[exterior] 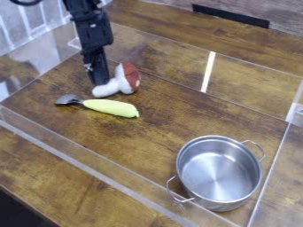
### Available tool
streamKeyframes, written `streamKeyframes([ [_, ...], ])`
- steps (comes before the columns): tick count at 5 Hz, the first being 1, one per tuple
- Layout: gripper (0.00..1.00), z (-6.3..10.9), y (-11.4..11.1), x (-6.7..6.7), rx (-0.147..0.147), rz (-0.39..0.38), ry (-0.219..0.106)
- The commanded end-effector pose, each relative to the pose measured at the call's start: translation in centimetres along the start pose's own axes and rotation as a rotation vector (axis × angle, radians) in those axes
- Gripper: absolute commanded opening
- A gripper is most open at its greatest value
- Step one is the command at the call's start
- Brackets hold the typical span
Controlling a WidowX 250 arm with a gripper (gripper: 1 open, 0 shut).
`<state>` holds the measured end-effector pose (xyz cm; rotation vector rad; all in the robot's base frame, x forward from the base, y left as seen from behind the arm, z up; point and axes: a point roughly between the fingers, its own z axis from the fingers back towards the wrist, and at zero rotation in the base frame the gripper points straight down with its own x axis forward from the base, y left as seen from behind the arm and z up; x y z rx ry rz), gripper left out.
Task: Move the green spoon to the left
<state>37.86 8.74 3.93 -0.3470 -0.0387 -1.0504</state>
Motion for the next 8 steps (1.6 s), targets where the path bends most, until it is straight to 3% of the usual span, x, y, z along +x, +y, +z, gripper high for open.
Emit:
streamKeyframes([
  [1, 1.0, 0.5, -0.1, -0.6, 0.015, -0.043, -0.022],
  [8, 1.0, -1.9, -1.9, 0.5, -0.107, -0.093, -0.07],
])
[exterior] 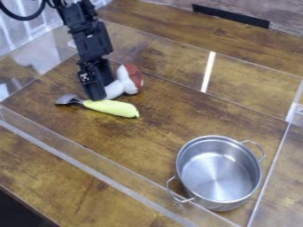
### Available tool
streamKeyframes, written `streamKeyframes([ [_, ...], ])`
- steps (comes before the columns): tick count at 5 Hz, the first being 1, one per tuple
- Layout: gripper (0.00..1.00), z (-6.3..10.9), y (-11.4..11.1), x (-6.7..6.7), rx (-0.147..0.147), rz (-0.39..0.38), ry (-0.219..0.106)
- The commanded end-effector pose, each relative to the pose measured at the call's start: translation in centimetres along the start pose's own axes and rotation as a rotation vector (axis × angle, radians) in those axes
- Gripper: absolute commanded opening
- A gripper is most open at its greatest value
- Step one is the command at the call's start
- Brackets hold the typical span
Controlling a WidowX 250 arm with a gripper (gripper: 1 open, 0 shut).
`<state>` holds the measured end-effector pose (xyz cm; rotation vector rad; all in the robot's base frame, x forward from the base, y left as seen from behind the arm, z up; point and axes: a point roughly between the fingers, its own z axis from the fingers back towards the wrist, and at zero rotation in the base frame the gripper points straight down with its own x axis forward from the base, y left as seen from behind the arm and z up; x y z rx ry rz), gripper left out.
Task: Move the green spoon to the left
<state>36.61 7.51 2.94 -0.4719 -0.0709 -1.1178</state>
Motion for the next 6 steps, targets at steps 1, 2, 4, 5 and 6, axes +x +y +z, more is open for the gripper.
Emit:
streamKeyframes([
  [1, 1.0, -0.8, -0.7, 0.5, -0.034, -0.021, -0.001],
  [2, 1.0, -1.0, -0.9, 0.8, -0.053, -0.026, -0.008],
  [4, 1.0, -1.2, -1.4, 1.2, -0.084, -0.033, -0.022],
  [5, 1.0, -1.2, -1.5, 1.5, -0.101, -0.032, -0.03],
  [6, 1.0, -1.2, -1.7, 1.7, -0.118, -0.03, -0.037],
])
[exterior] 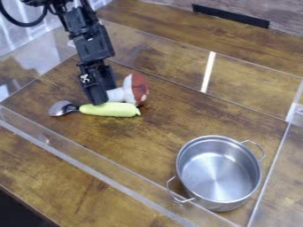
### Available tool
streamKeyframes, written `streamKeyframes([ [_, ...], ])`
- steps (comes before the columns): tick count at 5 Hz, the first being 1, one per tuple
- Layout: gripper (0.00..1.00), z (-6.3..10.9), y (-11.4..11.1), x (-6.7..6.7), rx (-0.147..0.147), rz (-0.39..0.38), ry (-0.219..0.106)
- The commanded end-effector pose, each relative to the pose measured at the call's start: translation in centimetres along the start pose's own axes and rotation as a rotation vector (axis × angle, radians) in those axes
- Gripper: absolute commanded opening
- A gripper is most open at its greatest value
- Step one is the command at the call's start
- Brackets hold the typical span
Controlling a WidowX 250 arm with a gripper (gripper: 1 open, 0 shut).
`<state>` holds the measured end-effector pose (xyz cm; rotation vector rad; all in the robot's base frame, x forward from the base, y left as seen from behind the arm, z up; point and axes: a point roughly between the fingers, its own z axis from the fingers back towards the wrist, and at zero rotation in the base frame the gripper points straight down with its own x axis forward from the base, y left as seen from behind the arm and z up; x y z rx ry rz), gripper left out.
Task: Move the green spoon to the left
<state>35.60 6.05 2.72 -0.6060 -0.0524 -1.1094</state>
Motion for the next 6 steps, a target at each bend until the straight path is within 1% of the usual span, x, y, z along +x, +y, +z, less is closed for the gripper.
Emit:
streamKeyframes([
  [1, 1.0, -0.5, -0.5, 1.1, -0.019, -0.03, 0.011],
  [2, 1.0, -0.6, -0.6, 1.3, -0.034, -0.025, 0.008],
  [3, 0.0, -0.8, -0.8, 1.5, -0.048, -0.019, 0.005],
  [5, 0.0, -0.3, -1.0, 1.9, -0.066, -0.014, -0.007],
  [6, 0.0, 0.6, -1.1, 1.8, -0.054, 0.0, 0.0],
])
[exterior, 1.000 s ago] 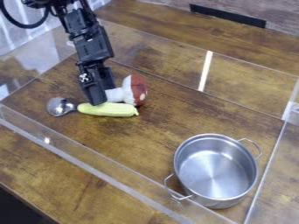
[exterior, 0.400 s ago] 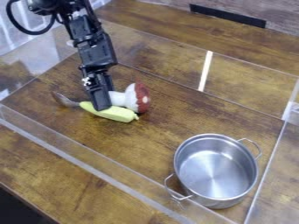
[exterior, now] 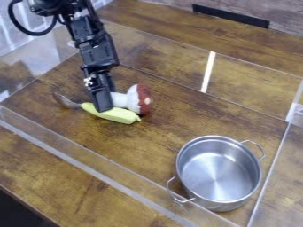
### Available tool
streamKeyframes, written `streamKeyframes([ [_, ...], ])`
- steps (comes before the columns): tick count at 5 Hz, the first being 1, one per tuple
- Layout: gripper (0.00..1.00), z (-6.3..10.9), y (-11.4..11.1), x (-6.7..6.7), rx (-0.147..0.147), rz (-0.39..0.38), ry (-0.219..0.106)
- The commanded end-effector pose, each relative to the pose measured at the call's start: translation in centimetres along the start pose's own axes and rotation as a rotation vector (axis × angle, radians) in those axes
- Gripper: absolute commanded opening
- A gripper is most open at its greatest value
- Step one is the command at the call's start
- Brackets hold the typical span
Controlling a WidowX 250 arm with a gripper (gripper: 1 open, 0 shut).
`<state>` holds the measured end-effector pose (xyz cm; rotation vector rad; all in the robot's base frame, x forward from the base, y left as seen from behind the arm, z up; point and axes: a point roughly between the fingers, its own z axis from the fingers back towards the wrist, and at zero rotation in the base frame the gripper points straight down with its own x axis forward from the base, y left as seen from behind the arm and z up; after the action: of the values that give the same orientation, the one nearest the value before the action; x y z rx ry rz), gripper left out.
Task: Move the green spoon to the left
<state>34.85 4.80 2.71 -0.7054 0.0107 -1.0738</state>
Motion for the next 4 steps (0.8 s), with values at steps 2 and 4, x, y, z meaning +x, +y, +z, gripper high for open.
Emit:
streamKeyframes([
  [2, 0.0, 3.0, -0.9, 1.0, 0.078, -0.02, 0.019],
  [4, 0.0, 4.6, -1.6, 1.0, 0.098, -0.013, 0.017],
])
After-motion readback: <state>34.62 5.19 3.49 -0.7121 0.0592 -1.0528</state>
